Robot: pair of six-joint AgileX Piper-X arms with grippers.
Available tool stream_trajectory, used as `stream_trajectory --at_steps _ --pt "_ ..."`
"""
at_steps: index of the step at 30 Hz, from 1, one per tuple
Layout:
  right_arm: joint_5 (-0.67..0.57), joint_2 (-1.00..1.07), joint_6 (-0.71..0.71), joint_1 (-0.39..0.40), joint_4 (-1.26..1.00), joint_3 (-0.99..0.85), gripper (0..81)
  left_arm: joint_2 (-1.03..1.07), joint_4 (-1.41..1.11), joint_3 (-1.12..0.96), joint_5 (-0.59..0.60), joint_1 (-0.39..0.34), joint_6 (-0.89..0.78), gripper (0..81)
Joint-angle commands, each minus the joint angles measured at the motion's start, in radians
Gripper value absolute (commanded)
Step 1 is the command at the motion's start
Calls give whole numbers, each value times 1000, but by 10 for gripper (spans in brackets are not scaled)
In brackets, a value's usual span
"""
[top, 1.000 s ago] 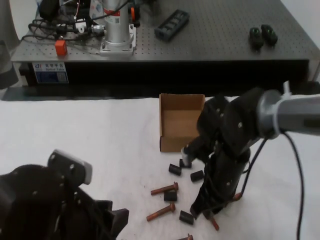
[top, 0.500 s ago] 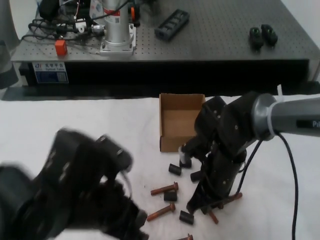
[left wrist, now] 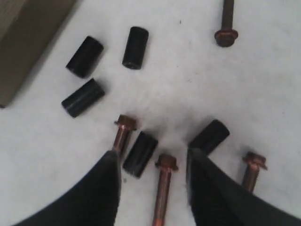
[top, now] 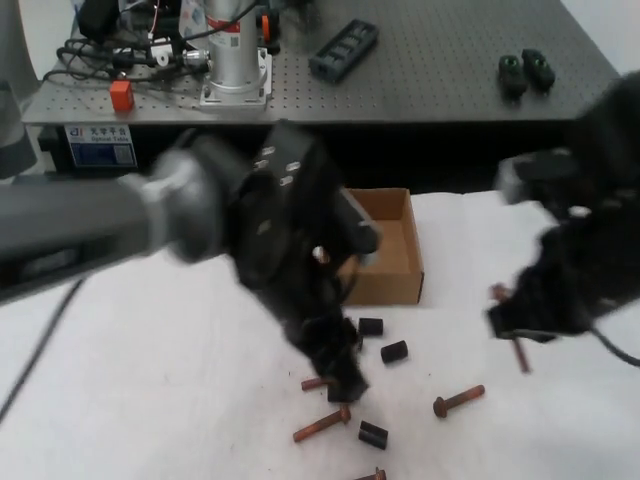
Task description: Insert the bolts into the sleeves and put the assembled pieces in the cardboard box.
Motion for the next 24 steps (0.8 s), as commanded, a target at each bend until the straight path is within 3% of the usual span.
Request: stream_trajectory --at_steps 1,13,19,24 --pt "-28 -48 8 -31 18 33 19 80 38 -120 -13 -33 44 326" --pt "-212 -95 98 -62 63 135 19 462 309 -620 -171 -80 147 326" --pt "-211 -95 95 -62 63 135 19 523 317 -677 -170 -80 147 321" --pt "-211 -95 95 -62 63 135 19 545 338 -677 -165 -80 147 219"
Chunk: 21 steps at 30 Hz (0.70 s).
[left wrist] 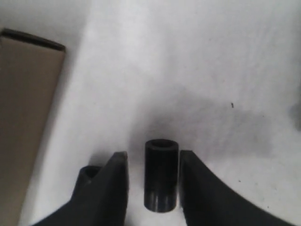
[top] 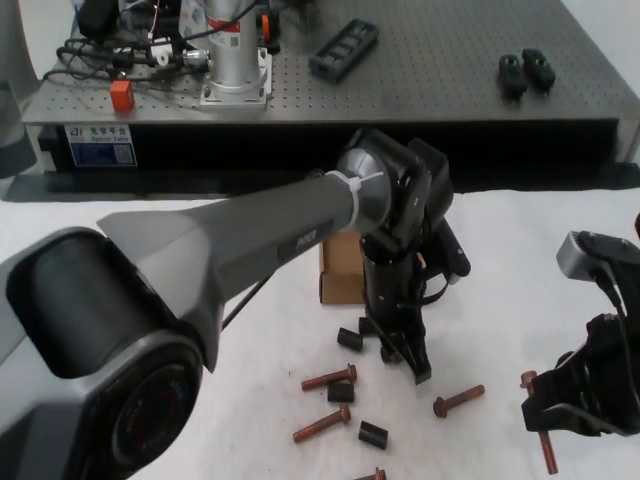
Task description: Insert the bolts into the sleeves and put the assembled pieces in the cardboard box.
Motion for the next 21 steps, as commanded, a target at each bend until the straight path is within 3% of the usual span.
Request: stream_trajectory --at_steps 1,7,11,16,21 --pt "-15 -10 5 -5 -1 -4 19 23 41 -16 6 0 5 205" --pt "-15 -10 5 -5 -1 -4 19 40 47 -16 6 0 5 192" --pt "-17 -10 5 -5 -8 -4 19 28 45 -36 6 0 0 10" --pt "-94 -20 18 -5 -73 9 19 -78 63 -48 0 0 -111 7" --pt "-171 -120 173 -5 -236 67 19 -283 24 70 87 40 -264 7"
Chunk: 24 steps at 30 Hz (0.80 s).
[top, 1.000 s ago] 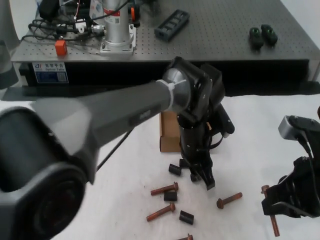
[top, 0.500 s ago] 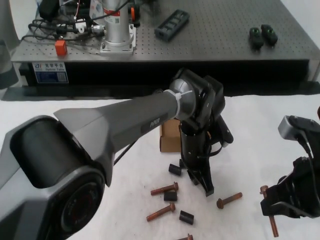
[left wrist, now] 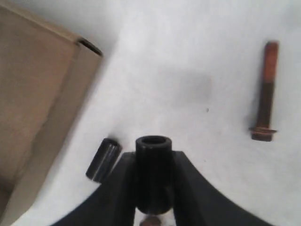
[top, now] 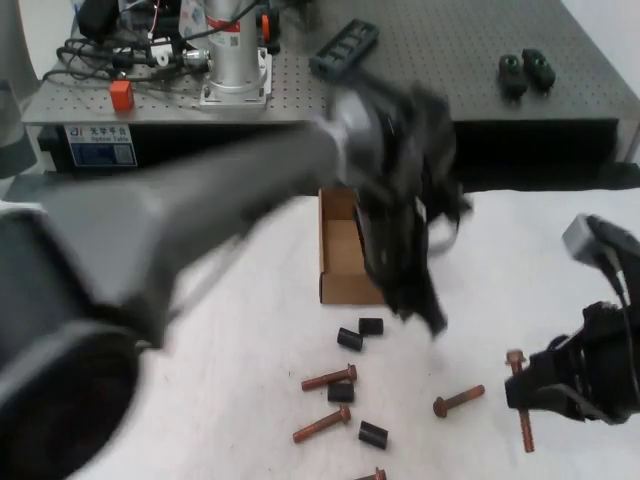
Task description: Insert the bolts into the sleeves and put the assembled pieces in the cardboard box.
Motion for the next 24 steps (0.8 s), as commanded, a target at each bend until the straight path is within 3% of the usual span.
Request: stream_trajectory --at_steps 1,6,11,14,24 --pt "-14 2 -8 -3 -4 -17 19 -108 -65 109 39 21 -116 7" --pt "-53 -160 299 45 -435 99 19 -393 -382 519 165 33 -276 7" --pt "-43 -186 522 146 -831 172 19 -659 -719 896 455 14 -374 7" --pt "-35 -165 576 206 -926 169 19 -769 -881 1036 556 1 -413 7" --pt "16 -109 572 312 -952 169 19 -870 -1036 1149 571 -3 -493 7"
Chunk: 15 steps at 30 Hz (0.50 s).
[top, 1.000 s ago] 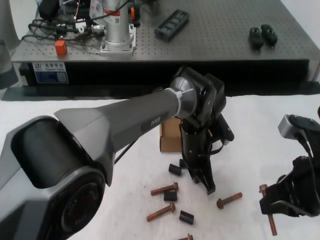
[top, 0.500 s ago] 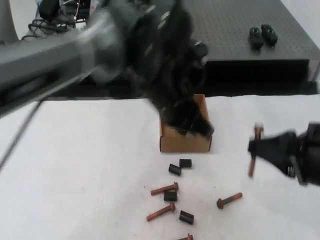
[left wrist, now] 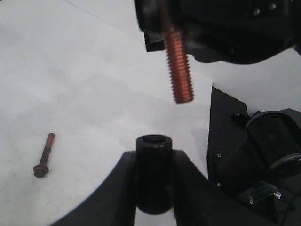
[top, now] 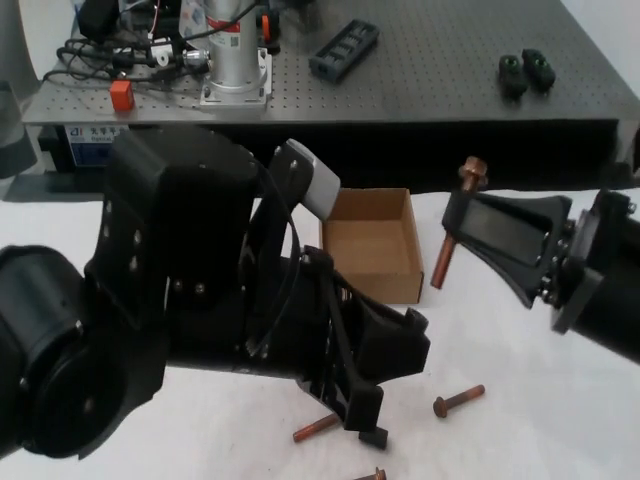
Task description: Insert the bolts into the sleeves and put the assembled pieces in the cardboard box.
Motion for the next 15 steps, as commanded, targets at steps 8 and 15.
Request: stream_trajectory --at_steps 8,15 --pt "11 21 -32 5 10 -3 19 -11 -105 -1 30 -1 -16 7" --pt "-19 21 -66 5 10 -3 19 -11 -107 -1 28 -1 -39 7"
